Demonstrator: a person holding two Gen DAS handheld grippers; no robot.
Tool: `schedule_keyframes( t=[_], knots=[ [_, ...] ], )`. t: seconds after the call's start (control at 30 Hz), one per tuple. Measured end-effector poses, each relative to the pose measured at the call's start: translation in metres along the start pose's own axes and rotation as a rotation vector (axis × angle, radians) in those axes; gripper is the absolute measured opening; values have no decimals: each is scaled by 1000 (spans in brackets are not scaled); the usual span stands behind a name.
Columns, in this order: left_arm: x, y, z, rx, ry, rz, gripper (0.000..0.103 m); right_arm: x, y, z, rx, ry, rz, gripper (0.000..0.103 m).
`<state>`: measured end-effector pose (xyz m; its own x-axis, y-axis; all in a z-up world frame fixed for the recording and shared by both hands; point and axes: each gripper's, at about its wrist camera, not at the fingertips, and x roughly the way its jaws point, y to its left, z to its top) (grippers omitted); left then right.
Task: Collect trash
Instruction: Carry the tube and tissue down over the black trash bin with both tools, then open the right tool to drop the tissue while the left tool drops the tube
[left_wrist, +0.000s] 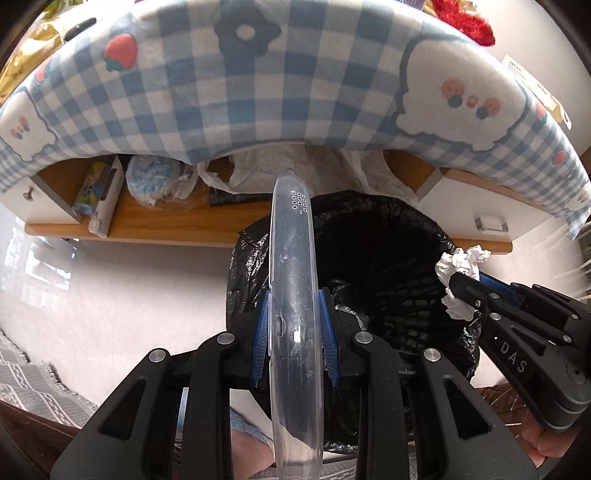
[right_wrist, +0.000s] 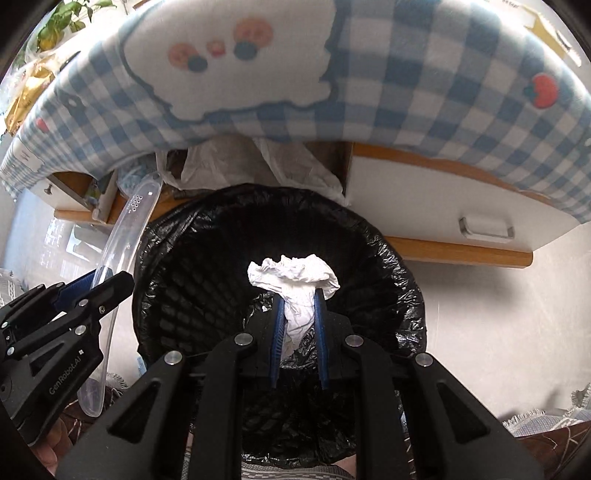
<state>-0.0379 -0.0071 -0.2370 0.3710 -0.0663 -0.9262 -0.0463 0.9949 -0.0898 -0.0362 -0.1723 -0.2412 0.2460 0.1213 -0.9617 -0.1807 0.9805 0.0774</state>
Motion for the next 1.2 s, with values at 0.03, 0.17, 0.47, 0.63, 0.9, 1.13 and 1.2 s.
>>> schedule_keyframes(
  t=[0.03, 0.17, 0.47, 0.63, 0.9, 1.13, 1.2],
  knots=[
    [2, 0, 0, 2, 1, 1, 25, 4, 0, 0, 1, 6, -1, 14],
    [9, -1, 0, 2, 11, 4, 25, 16, 1, -1, 0, 25, -2, 14],
    [13, -4, -1, 11, 13, 3, 25, 17, 2, -2, 7, 15, -5, 22],
    [15, -11, -1, 15, 13, -3, 25, 8, -4, -1, 22, -15, -23, 42],
    [16, -25, 2, 30, 10, -26, 25, -13, -33, -3, 74, -47, -49, 68],
    [14, -43, 7, 52, 0, -47, 25, -26, -70, -1, 146, -69, -78, 88],
    [18, -49, 7, 61, 6, -47, 25, -28, -79, -1, 149, -75, -91, 93]
  ],
)
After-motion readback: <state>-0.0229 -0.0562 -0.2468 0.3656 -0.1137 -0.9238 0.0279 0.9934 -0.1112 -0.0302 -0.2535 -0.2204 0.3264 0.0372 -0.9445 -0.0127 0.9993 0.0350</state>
